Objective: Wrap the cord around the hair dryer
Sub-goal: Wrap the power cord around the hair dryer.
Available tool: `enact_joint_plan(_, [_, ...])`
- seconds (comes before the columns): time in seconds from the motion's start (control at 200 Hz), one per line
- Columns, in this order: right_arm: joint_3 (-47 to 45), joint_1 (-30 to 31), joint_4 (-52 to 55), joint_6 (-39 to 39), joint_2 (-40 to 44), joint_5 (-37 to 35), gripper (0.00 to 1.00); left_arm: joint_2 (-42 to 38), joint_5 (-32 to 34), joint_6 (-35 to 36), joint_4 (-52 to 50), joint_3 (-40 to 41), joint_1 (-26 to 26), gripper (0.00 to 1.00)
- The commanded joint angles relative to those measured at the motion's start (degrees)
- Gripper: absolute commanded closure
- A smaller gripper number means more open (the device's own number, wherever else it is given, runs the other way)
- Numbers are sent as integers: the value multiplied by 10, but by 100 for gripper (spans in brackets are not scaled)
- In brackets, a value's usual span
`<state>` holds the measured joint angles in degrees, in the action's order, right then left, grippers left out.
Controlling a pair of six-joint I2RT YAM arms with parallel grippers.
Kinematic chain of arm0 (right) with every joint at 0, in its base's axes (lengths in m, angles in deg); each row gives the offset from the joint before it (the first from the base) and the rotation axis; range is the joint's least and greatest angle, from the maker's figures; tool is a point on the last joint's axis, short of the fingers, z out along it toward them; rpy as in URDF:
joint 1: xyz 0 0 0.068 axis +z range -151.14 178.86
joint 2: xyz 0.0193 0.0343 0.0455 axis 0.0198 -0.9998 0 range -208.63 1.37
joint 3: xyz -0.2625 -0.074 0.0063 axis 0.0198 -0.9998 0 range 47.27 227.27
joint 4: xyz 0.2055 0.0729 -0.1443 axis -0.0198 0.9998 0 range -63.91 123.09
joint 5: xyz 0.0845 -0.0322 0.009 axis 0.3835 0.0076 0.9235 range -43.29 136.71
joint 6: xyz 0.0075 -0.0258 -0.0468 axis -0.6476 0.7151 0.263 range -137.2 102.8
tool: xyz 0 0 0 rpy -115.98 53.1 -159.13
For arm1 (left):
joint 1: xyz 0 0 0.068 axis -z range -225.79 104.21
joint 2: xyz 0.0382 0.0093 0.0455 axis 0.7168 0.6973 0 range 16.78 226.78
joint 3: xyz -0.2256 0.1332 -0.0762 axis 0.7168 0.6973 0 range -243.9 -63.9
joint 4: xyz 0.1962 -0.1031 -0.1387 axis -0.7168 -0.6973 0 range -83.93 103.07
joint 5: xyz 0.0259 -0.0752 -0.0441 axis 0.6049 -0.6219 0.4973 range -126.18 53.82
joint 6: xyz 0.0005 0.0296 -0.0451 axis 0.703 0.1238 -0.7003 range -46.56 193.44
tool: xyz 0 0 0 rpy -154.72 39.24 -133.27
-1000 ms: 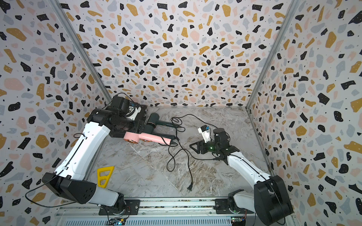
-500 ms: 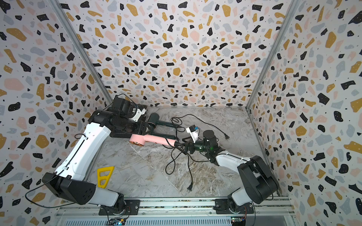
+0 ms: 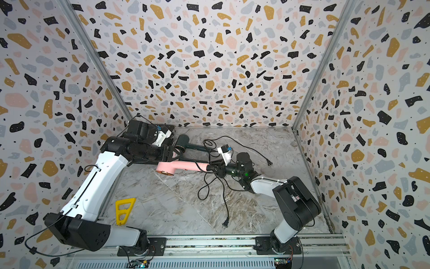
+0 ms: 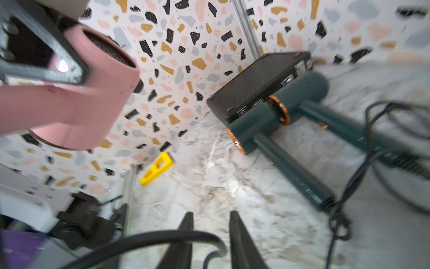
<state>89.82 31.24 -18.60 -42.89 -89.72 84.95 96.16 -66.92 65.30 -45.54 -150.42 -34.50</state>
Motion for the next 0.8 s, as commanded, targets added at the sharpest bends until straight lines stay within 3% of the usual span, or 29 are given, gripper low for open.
enact_joint_plan(0.0, [43, 1, 108, 83, 44, -66, 100, -17, -50, 11, 29, 17, -2, 100])
enact_joint_plan(0.18, [103, -11, 256, 205, 76, -186, 100, -35, -8, 45, 26, 72, -1, 100])
enact_joint_plan(0.39, [128, -22, 320, 293, 122, -268, 100, -33, 57, 62, 27, 115, -2, 100])
enact_joint_plan(0.681, [139, -6, 427, 348, 240, -325, 100, 0, 280, 19, 77, 133, -17, 100])
enact_joint_plan(0.796, [142, 10, 485, 348, 304, -339, 100, 13, 330, 1, 93, 129, -18, 100])
